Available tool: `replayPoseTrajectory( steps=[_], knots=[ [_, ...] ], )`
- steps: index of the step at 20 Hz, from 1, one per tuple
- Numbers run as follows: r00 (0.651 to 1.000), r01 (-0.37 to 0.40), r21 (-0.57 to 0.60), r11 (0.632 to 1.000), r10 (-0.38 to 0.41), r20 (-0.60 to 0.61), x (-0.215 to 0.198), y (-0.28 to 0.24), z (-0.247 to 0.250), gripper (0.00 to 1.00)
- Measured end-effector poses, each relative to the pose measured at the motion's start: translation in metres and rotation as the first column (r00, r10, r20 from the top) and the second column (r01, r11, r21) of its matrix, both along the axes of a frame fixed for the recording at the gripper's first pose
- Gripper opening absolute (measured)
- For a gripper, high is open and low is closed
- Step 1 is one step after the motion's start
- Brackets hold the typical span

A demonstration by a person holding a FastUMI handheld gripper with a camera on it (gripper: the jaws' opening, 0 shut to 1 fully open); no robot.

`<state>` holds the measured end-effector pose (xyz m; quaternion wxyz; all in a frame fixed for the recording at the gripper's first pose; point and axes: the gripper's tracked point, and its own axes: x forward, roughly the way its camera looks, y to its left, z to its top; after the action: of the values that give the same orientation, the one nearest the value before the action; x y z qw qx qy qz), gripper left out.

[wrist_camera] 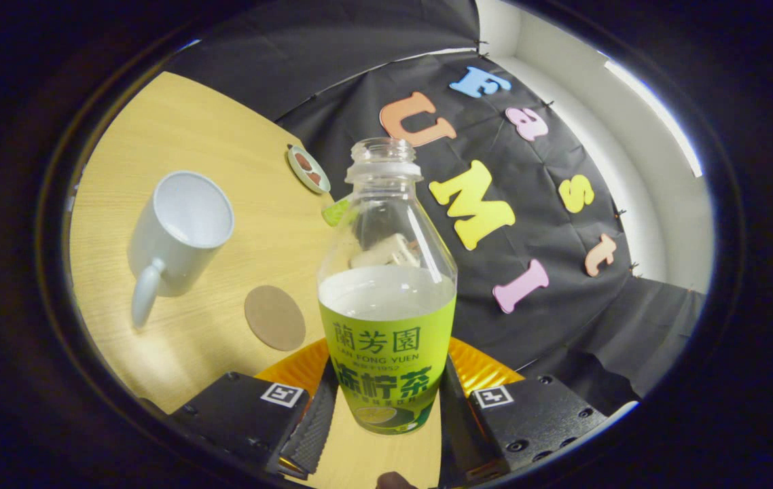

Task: Take the bottle from table, then pour the juice into the cup, finally place the bottle on the coaster

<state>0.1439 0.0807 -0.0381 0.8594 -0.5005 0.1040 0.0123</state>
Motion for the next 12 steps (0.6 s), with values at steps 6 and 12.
replayPoseTrajectory(
  steps=[6, 12],
  knots=[
    [0.998, -0.006, -0.16, 0.987, 0.016, 0.059, 0.002, 0.007, 0.005, 0.76],
    [0.99, -0.038, -0.309, 0.95, 0.079, 0.12, 0.016, 0.026, 0.012, 0.76]
  ],
)
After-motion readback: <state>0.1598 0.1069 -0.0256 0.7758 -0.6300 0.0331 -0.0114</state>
